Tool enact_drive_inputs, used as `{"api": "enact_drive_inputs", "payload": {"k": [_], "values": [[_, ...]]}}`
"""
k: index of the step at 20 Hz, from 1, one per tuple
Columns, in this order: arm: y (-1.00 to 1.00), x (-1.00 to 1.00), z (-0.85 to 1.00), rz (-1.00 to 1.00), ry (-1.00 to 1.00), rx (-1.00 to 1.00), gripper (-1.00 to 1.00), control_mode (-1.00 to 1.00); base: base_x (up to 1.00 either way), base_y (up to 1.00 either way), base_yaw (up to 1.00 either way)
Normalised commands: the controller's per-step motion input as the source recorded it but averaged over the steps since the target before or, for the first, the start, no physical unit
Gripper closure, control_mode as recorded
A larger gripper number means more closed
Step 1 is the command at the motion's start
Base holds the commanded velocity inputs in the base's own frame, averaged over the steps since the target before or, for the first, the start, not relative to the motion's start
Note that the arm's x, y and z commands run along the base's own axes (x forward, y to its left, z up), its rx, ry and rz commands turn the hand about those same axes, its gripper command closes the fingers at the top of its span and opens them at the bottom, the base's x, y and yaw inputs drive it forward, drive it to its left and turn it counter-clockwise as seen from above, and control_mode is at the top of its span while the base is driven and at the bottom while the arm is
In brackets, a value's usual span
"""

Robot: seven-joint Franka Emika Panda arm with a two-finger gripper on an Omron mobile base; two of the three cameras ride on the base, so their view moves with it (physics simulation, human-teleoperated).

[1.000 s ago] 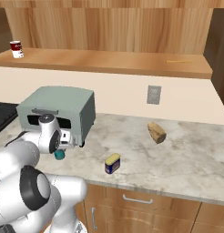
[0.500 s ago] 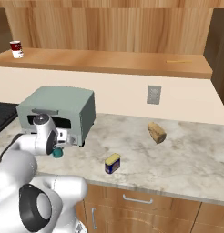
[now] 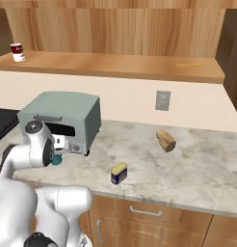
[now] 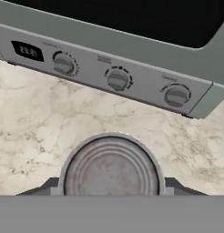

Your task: Pick the cans from the counter and place them in their designated side in the cabinet.

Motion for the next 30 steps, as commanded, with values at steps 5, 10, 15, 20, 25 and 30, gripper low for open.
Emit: {"api": "enact_drive_inputs", "payload": {"k": [5, 10, 15, 20, 25, 30], "values": [[-0.15, -0.47, 0.16, 0.01, -0.04, 0.0, 1.0, -1.0, 0.0, 0.0, 0.0], [-0.23, -0.49, 0.16, 0.0, -0.03, 0.0, 1.0, -1.0, 0.0, 0.0, 0.0], [-0.26, -0.42, 0.18, 0.01, -0.05, 0.0, 1.0, -1.0, 0.0, 0.0, 0.0], [-0.24, -0.38, 0.18, 0.0, -0.07, 0.0, 1.0, -1.0, 0.0, 0.0, 0.0], [-0.21, -0.38, 0.18, 0.01, -0.09, 0.0, 1.0, -1.0, 0.0, 0.0, 0.0], [-0.16, -0.31, 0.2, 0.02, -0.11, 0.01, 1.0, -1.0, 0.0, 0.0, 0.0]]}}
